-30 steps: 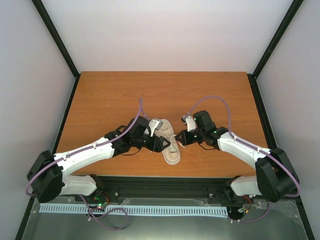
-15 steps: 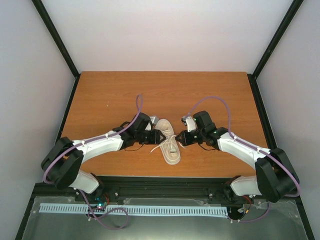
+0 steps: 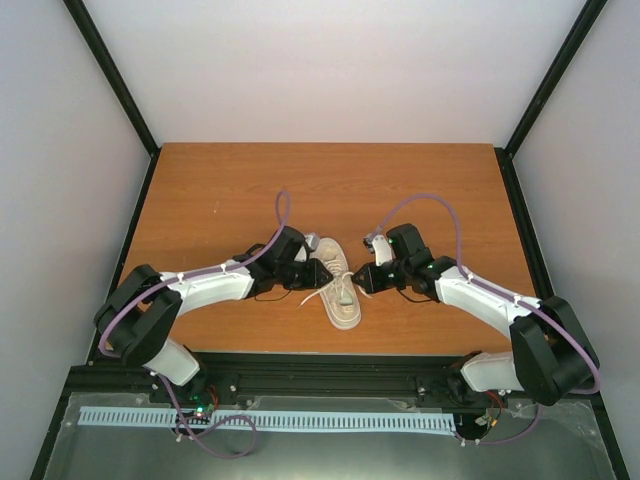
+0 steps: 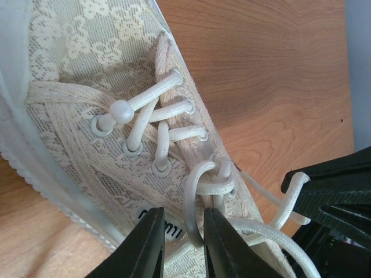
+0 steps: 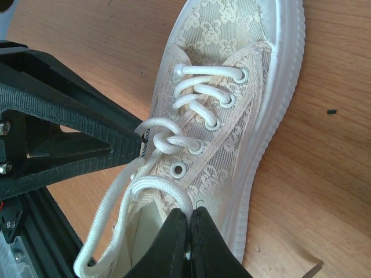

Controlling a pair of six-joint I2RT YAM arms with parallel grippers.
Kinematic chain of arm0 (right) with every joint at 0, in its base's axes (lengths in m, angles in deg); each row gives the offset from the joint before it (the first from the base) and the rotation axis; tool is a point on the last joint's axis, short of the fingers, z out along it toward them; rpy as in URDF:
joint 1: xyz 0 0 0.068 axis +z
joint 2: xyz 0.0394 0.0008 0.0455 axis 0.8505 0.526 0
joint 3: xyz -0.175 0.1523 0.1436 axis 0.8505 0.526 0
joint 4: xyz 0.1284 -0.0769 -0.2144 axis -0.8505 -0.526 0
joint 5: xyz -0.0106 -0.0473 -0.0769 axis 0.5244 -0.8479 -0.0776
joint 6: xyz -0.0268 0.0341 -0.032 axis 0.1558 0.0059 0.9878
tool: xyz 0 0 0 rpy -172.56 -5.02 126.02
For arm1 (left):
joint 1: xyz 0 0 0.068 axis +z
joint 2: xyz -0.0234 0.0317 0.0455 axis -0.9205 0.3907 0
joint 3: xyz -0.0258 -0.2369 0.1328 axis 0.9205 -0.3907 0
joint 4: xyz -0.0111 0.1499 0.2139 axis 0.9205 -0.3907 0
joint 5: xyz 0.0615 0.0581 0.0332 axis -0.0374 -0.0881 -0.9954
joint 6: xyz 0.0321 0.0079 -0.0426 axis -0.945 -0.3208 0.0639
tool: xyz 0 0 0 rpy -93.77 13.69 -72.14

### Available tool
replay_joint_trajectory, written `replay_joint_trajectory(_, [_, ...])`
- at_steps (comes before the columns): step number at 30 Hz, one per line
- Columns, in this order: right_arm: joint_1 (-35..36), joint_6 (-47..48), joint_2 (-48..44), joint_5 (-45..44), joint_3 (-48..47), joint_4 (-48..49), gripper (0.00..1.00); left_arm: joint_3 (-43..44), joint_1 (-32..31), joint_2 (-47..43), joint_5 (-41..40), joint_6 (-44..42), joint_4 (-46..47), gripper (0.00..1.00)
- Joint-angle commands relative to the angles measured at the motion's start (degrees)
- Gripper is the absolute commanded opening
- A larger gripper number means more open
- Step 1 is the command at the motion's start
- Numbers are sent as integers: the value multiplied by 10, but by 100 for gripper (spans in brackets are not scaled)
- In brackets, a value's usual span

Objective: Tie the shoes

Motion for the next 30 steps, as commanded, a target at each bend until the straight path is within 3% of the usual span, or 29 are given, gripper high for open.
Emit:
replay_joint_trajectory(1, [2, 8, -15, -10, 6, 6, 3, 20, 3, 7, 18, 14, 24, 18])
replay_joint_trajectory(7, [3, 19, -1, -15, -14, 6, 3, 15, 3, 0, 15, 15, 35, 1])
replay_joint_trajectory(19, [37, 61, 78, 11, -87, 23, 3, 13, 3, -24, -17, -8, 14, 1])
replay_joint_trajectory(30, [57, 64, 124, 28, -92, 35, 3, 7, 3, -32, -26, -21, 25, 1])
